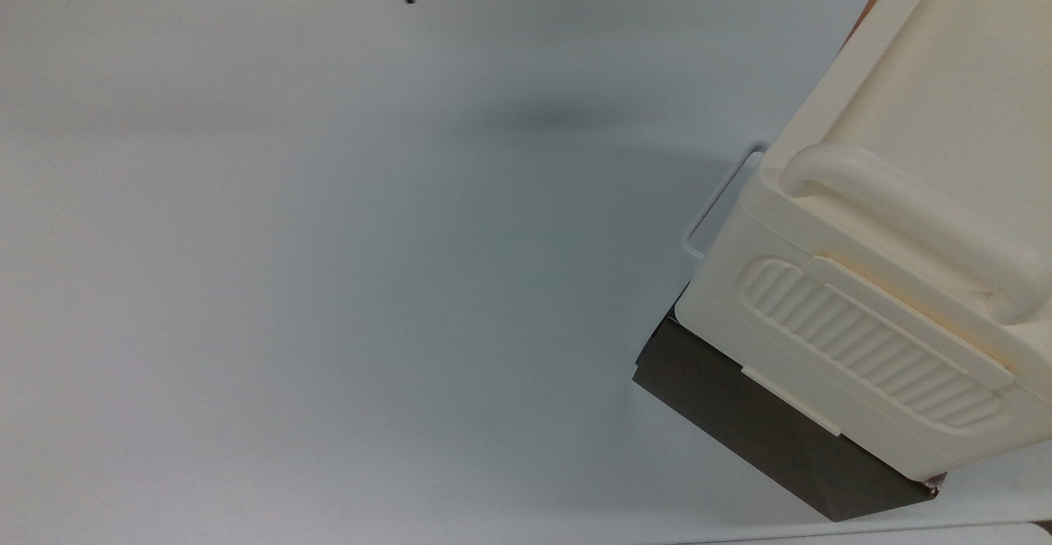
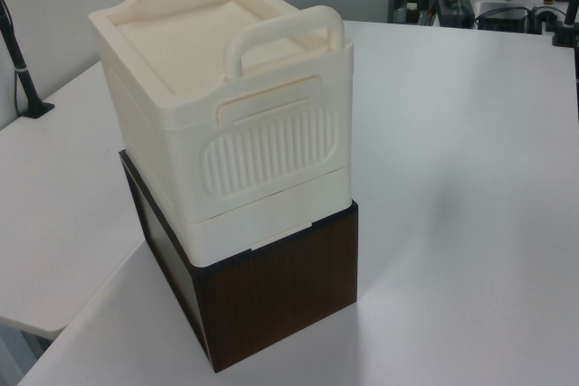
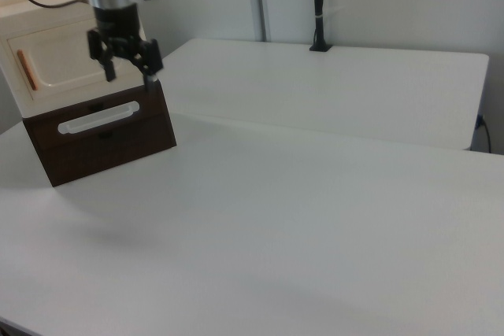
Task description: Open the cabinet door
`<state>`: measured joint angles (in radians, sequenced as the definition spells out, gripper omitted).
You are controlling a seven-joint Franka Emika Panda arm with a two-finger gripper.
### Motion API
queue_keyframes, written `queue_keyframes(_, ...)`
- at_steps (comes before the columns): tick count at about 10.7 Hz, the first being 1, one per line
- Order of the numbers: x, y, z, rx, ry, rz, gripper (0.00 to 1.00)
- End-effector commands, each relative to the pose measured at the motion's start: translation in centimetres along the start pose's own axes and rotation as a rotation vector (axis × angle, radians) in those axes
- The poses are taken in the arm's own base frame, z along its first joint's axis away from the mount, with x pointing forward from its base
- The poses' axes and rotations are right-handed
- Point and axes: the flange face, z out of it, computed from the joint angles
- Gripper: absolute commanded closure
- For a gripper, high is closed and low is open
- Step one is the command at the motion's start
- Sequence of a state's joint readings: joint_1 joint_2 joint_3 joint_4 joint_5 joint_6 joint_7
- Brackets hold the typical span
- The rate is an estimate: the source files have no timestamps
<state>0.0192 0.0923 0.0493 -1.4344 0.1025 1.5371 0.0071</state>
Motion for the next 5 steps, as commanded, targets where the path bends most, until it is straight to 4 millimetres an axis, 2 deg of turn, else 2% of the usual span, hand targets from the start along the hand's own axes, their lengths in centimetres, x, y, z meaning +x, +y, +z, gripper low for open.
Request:
queue_keyframes(1,-0.3,-8.1,-2.4,0.034,0.11,-0.179,0.0)
queue_keyframes(5,-2.3,-20.1,-1.9,0.048,0.185,-0.53,0.0)
